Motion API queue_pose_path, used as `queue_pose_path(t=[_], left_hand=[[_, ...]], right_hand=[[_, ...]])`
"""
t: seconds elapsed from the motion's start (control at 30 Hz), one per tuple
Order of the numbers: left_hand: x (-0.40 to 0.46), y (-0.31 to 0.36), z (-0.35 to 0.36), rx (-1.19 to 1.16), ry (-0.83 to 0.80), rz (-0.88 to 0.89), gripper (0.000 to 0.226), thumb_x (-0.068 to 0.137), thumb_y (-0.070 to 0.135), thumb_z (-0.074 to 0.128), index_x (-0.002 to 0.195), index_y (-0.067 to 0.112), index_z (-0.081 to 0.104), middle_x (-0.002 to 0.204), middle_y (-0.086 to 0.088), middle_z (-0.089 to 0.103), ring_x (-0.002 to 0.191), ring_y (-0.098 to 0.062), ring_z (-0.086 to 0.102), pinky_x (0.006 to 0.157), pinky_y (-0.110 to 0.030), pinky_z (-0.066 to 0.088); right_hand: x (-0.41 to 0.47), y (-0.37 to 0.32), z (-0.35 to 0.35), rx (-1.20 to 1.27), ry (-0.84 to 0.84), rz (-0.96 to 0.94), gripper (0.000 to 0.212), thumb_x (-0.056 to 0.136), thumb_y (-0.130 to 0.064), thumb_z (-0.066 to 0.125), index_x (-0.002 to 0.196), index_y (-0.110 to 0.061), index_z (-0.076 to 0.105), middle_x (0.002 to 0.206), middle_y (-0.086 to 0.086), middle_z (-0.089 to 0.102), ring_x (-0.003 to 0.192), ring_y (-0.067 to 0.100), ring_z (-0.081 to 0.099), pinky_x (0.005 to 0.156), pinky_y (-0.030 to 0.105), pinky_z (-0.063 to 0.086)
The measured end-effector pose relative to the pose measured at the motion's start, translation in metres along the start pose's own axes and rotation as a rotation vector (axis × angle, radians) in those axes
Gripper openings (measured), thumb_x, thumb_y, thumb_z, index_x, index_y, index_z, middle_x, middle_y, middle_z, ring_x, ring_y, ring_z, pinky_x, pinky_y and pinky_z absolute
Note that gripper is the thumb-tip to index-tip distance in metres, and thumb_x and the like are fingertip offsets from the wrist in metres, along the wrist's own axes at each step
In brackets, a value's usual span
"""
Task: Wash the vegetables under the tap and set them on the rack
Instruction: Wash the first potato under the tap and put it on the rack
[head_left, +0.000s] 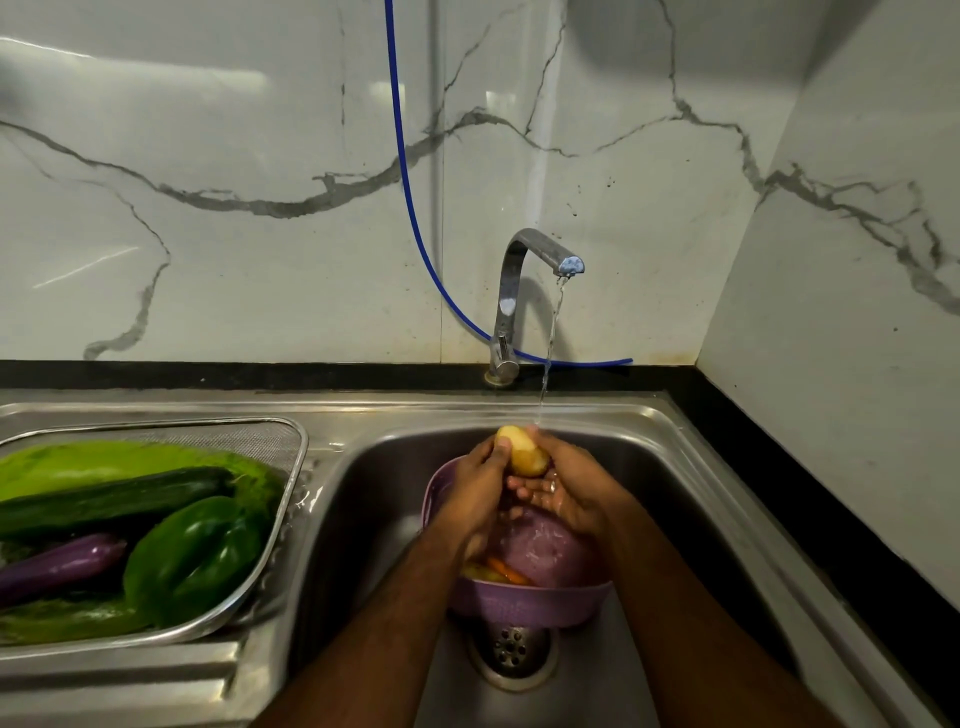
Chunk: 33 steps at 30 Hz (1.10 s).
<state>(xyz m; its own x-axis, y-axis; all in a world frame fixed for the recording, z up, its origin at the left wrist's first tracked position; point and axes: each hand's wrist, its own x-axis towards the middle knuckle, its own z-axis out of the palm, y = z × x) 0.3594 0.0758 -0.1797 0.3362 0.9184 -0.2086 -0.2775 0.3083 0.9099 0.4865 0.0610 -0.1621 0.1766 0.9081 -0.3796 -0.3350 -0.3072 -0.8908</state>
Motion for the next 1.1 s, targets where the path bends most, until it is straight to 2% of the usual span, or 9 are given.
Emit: queue_pose_path(t=[0.2,0.33,0.4,0.47,0.53,0.63,0.83,1.0,1.1], left_hand=[[0.003,-0.002,0.002,0.180,0.031,0.102,0.034,0.104,0.035,0.045,0.129,0.019,0.062,0.113,-0.008,0.072,0.104,-0.023,0.070,0.090,-0.039,0.059],[0.002,-0.005,0.007,0.325,-0.038,0.176,0.039,0.102,0.034,0.052,0.139,0.023,0.055,0.127,-0.007,0.065,0.115,-0.023,0.064,0.098,-0.044,0.055],[0.003,-0.005,0.006,0.328,-0.044,0.149,0.048,0.100,0.033,0.056,0.147,0.025,0.046,0.135,-0.008,0.061,0.120,-0.026,0.062,0.099,-0.047,0.054],[0.004,-0.004,0.005,0.290,-0.028,0.121,0.049,0.099,0.032,0.057,0.147,0.025,0.046,0.134,-0.010,0.061,0.118,-0.028,0.063,0.098,-0.048,0.055],[0.004,-0.002,0.004,0.277,0.012,0.146,0.040,0.101,0.032,0.055,0.140,0.024,0.054,0.128,-0.009,0.066,0.113,-0.023,0.066,0.097,-0.046,0.056],[0.002,0.000,0.004,0.328,0.031,0.208,0.034,0.102,0.031,0.052,0.134,0.023,0.059,0.123,-0.003,0.068,0.108,-0.015,0.066,0.093,-0.035,0.058],[0.004,-0.006,0.007,0.486,-0.001,0.215,0.059,0.095,0.029,0.065,0.150,0.021,0.043,0.142,-0.006,0.056,0.125,-0.024,0.056,0.107,-0.048,0.048],[0.008,-0.009,0.002,0.416,0.029,0.168,0.073,0.080,0.041,0.077,0.145,0.029,0.046,0.134,-0.004,0.052,0.118,-0.021,0.058,0.097,-0.044,0.056],[0.011,-0.010,0.001,0.318,0.053,0.143,0.054,0.084,0.041,0.072,0.133,0.023,0.056,0.125,-0.009,0.063,0.107,-0.023,0.067,0.089,-0.039,0.059]], right_hand=[[-0.002,0.000,0.001,-0.052,-0.027,0.017,0.033,0.100,-0.035,0.065,0.117,-0.007,0.068,0.091,0.018,0.075,0.066,0.023,0.074,0.055,0.032,0.059],[0.002,0.005,0.008,-0.183,0.111,-0.006,0.037,0.100,-0.054,0.056,0.105,-0.019,0.065,0.102,0.016,0.071,0.093,0.029,0.071,0.076,0.041,0.061],[0.003,0.006,0.012,-0.189,0.124,0.000,0.034,0.104,-0.053,0.048,0.109,-0.022,0.062,0.112,0.019,0.068,0.093,0.028,0.067,0.082,0.038,0.061],[0.007,0.005,0.011,-0.086,0.102,0.051,0.041,0.108,-0.042,0.045,0.129,-0.011,0.062,0.121,0.027,0.066,0.078,0.026,0.069,0.064,0.026,0.060],[-0.001,0.003,0.006,-0.099,-0.015,0.115,0.047,0.107,-0.044,0.046,0.124,-0.006,0.067,0.095,0.020,0.074,0.061,0.026,0.073,0.043,0.027,0.053],[-0.004,0.003,-0.002,-0.194,-0.035,0.138,0.052,0.099,-0.057,0.053,0.117,-0.011,0.071,0.079,0.010,0.075,0.061,0.020,0.074,0.045,0.024,0.051],[0.005,0.003,0.008,-0.147,0.171,0.026,0.045,0.101,-0.060,0.049,0.111,-0.019,0.063,0.110,0.017,0.070,0.098,0.031,0.069,0.070,0.040,0.058],[0.013,0.006,0.000,0.247,0.052,0.045,0.045,0.105,-0.046,0.051,0.137,-0.014,0.053,0.130,0.025,0.062,0.114,0.042,0.065,0.077,0.053,0.063],[0.009,0.004,0.000,0.266,-0.035,0.044,0.047,0.106,-0.035,0.051,0.142,-0.005,0.051,0.132,0.028,0.063,0.116,0.043,0.067,0.077,0.050,0.064]])
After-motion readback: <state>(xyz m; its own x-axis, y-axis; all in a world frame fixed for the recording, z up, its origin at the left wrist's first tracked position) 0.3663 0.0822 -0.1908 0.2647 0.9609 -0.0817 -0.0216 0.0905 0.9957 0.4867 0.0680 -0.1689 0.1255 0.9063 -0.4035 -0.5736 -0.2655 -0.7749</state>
